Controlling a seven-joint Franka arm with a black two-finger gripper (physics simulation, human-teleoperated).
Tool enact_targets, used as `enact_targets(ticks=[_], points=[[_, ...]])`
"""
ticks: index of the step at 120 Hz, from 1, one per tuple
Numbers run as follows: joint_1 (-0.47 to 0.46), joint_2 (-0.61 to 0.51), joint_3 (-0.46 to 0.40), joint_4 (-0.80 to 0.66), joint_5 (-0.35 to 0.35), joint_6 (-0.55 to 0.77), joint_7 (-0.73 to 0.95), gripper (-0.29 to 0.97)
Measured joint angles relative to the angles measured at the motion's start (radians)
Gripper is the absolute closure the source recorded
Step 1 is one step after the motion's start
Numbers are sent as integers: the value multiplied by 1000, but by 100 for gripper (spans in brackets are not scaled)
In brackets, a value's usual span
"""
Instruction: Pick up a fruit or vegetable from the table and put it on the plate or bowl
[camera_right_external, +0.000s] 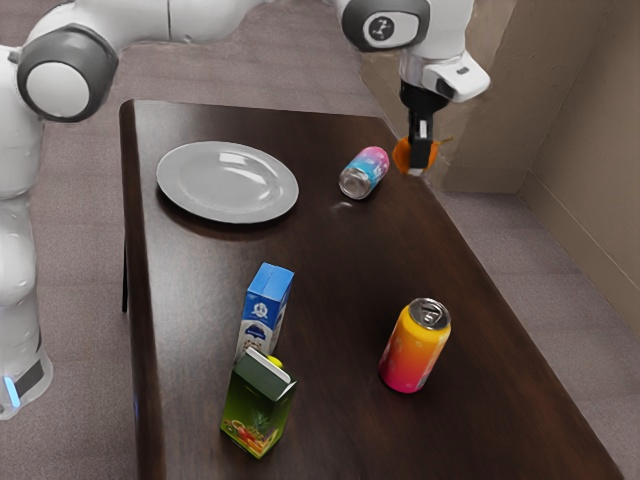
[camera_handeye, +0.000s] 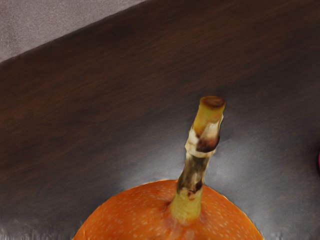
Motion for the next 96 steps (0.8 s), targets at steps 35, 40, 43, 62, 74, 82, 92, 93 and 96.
enact_targets(ticks=[35,40,43,62,74,82,92,93,96], points=[[92,-13,610,1,-16,-106,85,39],[103,10,629,1,-25,-94,98,40],[104,24,634,2,-29,-87,106,40],[107,35,626,-39,-50,-48,146,40],[119,-99,609,-201,-50,-24,160,40],[136,-164,596,-284,-45,-6,166,39],[141,-219,583,-363,-42,21,172,40],[138,-222,582,-369,-42,24,172,39],[131,-227,579,-385,-41,33,174,39]])
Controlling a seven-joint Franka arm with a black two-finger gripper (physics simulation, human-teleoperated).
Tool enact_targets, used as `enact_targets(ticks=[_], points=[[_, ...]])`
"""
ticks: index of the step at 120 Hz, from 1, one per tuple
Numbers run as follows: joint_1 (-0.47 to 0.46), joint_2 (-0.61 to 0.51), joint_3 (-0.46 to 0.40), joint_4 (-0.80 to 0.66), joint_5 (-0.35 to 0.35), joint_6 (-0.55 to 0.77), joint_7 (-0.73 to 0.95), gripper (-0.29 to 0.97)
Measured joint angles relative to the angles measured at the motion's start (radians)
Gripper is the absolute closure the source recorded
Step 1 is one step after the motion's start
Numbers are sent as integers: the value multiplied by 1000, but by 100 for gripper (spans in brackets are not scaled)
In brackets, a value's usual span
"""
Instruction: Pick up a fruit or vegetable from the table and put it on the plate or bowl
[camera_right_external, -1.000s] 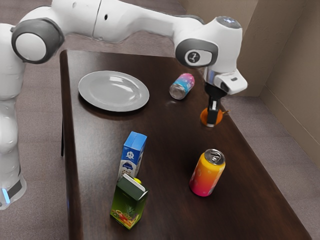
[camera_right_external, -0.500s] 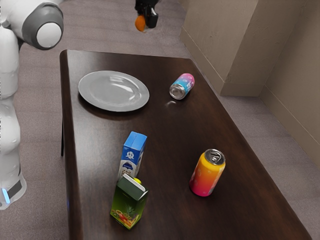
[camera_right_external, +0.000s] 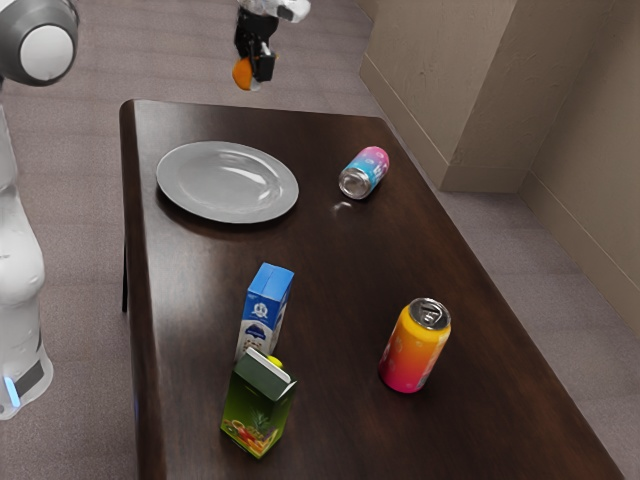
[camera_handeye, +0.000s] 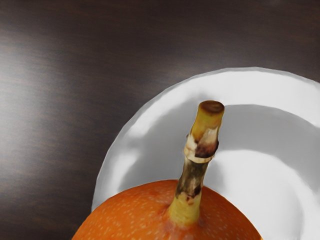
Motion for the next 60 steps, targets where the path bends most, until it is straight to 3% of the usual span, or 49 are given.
enact_targets(ticks=[32,48,60], points=[[-22,-21,-18,-253,2,157,9,40],[-27,-46,-28,-300,3,210,10,40],[-24,-52,-40,-305,-1,223,12,19]])
